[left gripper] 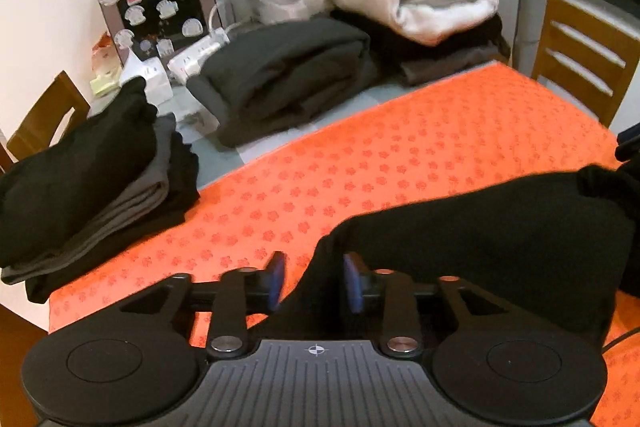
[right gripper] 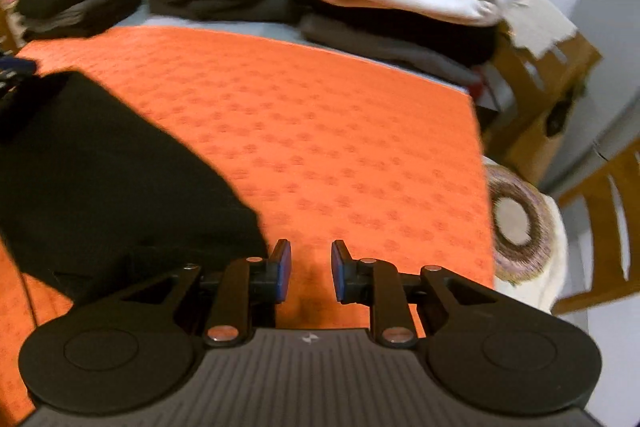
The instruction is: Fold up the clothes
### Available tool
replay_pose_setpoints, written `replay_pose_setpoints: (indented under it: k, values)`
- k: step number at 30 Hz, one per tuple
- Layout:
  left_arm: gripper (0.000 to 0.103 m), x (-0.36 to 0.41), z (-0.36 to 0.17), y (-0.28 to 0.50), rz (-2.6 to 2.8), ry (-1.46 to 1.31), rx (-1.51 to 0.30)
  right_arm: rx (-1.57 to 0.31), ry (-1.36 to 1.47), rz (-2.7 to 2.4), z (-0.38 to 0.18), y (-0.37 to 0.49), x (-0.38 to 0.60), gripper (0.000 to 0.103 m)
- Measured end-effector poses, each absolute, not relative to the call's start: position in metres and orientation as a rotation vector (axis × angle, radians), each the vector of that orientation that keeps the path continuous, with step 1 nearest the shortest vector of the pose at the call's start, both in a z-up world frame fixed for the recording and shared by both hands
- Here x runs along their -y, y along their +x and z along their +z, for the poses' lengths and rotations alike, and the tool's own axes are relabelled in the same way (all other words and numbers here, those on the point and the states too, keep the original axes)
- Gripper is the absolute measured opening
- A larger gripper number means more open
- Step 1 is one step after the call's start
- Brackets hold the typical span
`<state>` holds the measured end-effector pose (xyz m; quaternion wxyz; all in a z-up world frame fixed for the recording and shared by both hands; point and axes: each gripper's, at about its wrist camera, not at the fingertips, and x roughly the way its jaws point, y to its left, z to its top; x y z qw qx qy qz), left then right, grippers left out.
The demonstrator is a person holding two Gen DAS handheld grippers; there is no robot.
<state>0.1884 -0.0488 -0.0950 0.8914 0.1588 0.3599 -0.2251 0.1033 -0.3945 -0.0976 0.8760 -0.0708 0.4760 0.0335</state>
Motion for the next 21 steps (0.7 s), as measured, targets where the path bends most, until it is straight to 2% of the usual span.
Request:
replay_pose_setpoints:
  k: [2,8,13,15,16,21]
  values:
    - [0.053,0.043,-0.086,0.181,-0.488,0.311,-0.728,-0.97,-0.126,0.034,-0.087,0.094,0.406,0.026]
    - [0.06,0.027,-0.071,0.147,-0.554,0.304,-0.721,-0.908,-0.026,-0.029,-0.054,0.05,0.429,0.034]
    - [0.061,0.018,-0.084,0.112,-0.607,0.362,-0.76,-0.915,0.067,0.012,-0.052,0.005,0.423,0.038]
    - [0.061,0.015,-0.095,0.099,-0.626,0.396,-0.782,-0.924,0.084,0.049,-0.06,-0.012,0.413,0.042]
    - [0.062,0.014,-0.101,0.094,-0.631,0.411,-0.794,-0.928,0.092,0.067,-0.063,-0.021,0.408,0.047]
    - [0.064,0.01,-0.127,0.073,-0.633,0.476,-0.843,-0.966,-0.047,0.17,-0.08,-0.05,0.365,0.049]
